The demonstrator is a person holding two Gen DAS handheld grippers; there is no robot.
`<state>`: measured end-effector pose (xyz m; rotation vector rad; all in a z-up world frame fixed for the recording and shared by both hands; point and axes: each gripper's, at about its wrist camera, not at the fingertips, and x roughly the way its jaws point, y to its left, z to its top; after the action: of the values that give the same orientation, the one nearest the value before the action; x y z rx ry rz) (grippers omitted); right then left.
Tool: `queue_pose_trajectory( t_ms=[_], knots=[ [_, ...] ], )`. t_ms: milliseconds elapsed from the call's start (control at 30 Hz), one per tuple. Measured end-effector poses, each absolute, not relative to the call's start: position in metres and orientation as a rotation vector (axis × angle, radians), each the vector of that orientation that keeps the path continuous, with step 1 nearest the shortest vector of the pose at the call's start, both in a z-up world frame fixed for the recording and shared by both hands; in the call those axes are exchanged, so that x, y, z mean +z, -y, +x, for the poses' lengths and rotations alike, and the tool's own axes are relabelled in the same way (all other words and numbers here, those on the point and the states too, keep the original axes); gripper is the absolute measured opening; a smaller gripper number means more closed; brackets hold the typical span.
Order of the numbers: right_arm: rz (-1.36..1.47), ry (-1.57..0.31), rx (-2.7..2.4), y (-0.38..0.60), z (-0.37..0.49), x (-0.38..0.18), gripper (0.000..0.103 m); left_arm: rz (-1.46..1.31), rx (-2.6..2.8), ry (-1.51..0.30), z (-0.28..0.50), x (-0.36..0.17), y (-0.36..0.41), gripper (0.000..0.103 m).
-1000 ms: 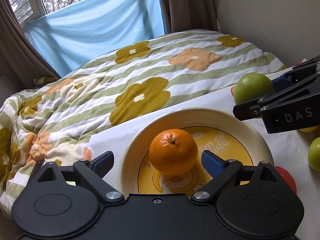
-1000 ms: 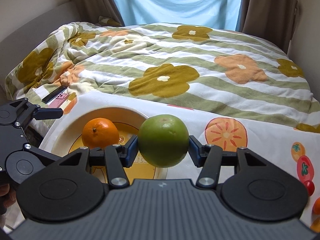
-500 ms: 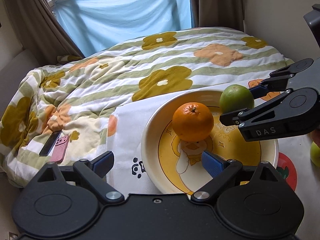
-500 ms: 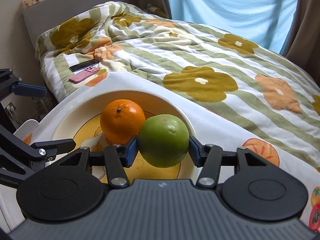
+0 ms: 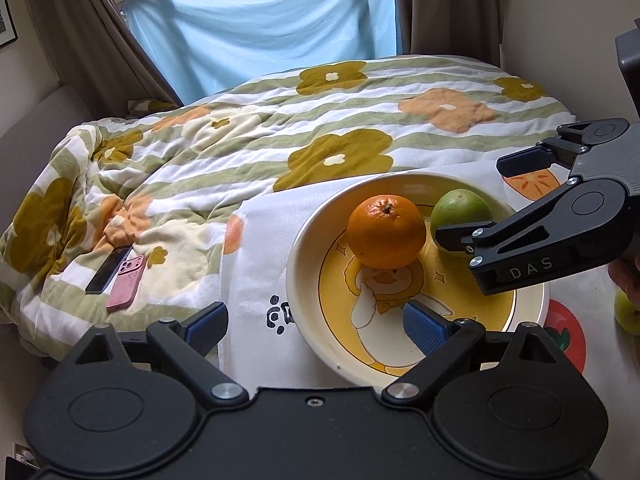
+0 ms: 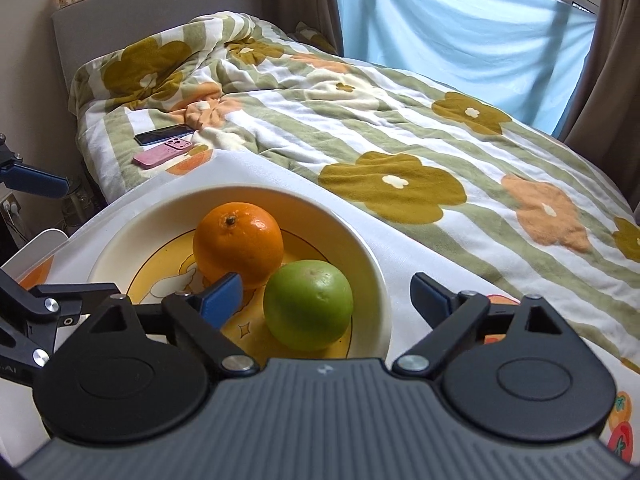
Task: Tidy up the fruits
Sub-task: 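Release the orange in the bowl with the left tool while the right tool releases the green apple, then grasp the kiwi with the left tool while the right tool grasps the red tomato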
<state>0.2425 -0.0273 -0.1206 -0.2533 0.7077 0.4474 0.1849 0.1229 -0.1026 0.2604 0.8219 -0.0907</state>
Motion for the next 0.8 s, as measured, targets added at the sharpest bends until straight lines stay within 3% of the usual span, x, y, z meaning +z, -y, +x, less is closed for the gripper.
queue_pose_trajectory(
  t_ms=[800],
  knots=[
    [-0.039,-0.640,0.195,0.084,0.140,-0.034,0.103,0.232,-0.180,-0.664,0.119,-0.038,-0.105,0.101]
  ],
)
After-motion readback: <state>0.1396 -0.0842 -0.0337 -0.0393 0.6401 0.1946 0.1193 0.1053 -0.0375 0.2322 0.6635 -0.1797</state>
